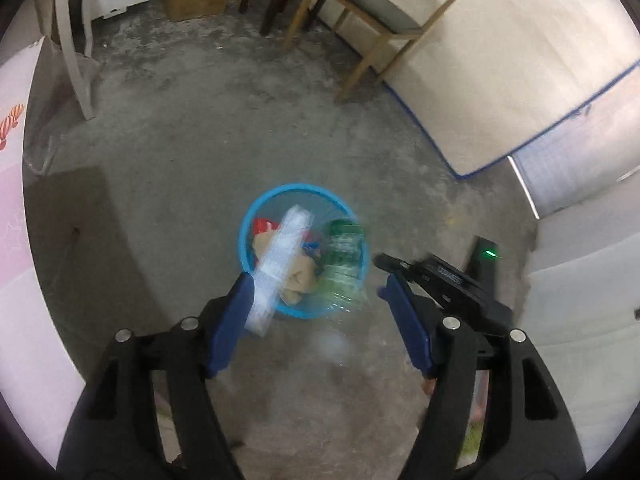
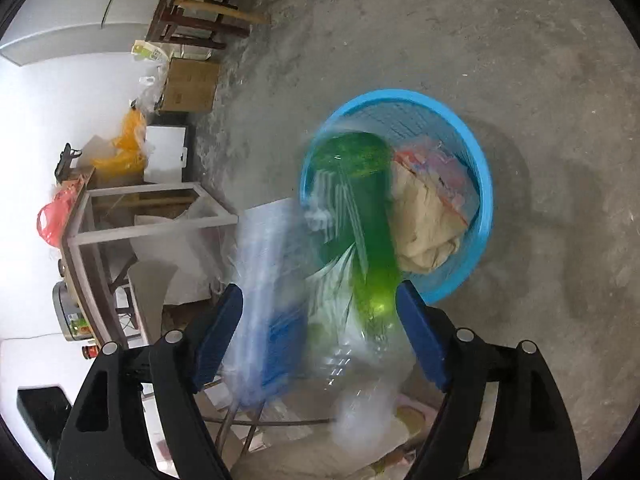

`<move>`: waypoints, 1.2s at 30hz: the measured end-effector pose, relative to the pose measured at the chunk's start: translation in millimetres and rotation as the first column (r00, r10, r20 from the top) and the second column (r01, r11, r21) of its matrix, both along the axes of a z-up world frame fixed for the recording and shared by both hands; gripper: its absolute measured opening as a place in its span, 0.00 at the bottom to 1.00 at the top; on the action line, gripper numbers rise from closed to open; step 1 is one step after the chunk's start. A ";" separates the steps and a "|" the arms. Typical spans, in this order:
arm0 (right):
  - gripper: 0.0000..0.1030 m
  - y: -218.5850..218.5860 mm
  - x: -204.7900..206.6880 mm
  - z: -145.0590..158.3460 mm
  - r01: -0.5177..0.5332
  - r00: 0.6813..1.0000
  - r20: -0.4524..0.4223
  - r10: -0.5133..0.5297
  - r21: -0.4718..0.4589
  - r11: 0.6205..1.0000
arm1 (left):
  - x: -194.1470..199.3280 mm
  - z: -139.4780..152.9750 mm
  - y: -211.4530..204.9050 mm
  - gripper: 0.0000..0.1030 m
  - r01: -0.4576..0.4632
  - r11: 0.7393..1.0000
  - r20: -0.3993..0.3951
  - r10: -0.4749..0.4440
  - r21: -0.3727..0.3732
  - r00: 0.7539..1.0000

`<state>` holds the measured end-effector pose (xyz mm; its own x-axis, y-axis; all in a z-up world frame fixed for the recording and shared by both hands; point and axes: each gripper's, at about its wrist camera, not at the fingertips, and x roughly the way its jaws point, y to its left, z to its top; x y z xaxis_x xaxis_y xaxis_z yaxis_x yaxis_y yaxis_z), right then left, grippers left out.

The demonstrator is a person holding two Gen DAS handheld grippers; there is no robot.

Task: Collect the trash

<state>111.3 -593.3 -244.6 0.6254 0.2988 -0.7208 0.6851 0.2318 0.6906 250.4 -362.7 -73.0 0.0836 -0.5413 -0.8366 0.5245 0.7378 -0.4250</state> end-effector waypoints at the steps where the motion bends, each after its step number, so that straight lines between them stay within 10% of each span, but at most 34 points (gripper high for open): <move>1: 0.75 2.3 -2.3 -3.2 0.000 1.000 -0.008 0.000 -0.013 1.000 | -2.4 1.9 4.5 0.63 0.001 1.000 0.011 -0.001 0.000 1.000; 10: 0.75 13.7 -27.2 -8.8 -0.019 1.000 -0.005 0.019 -0.073 0.997 | -36.9 43.5 80.5 0.64 -0.021 0.997 0.106 0.029 -0.075 0.994; 23: 0.84 77.7 -51.2 95.6 -0.114 0.967 0.206 0.148 -0.170 0.979 | -122.3 85.2 249.8 0.77 -0.150 0.974 0.298 0.195 -0.168 0.934; 31: 0.88 169.0 -4.9 166.3 -0.312 0.864 0.326 0.383 -0.250 0.917 | -164.0 71.6 369.6 0.81 -0.408 0.900 0.352 0.434 -0.149 0.829; 36: 0.88 264.2 42.4 213.1 -0.489 0.717 0.335 0.612 -0.383 0.783 | -178.1 52.9 425.8 0.81 -0.548 0.819 0.332 0.571 -0.169 0.750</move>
<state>153.7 -329.1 -31.5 0.6602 0.5370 -0.5251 0.0342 0.6769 0.7353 72.3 63.1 -20.1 0.6683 -0.3494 -0.6567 0.1458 0.9272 -0.3449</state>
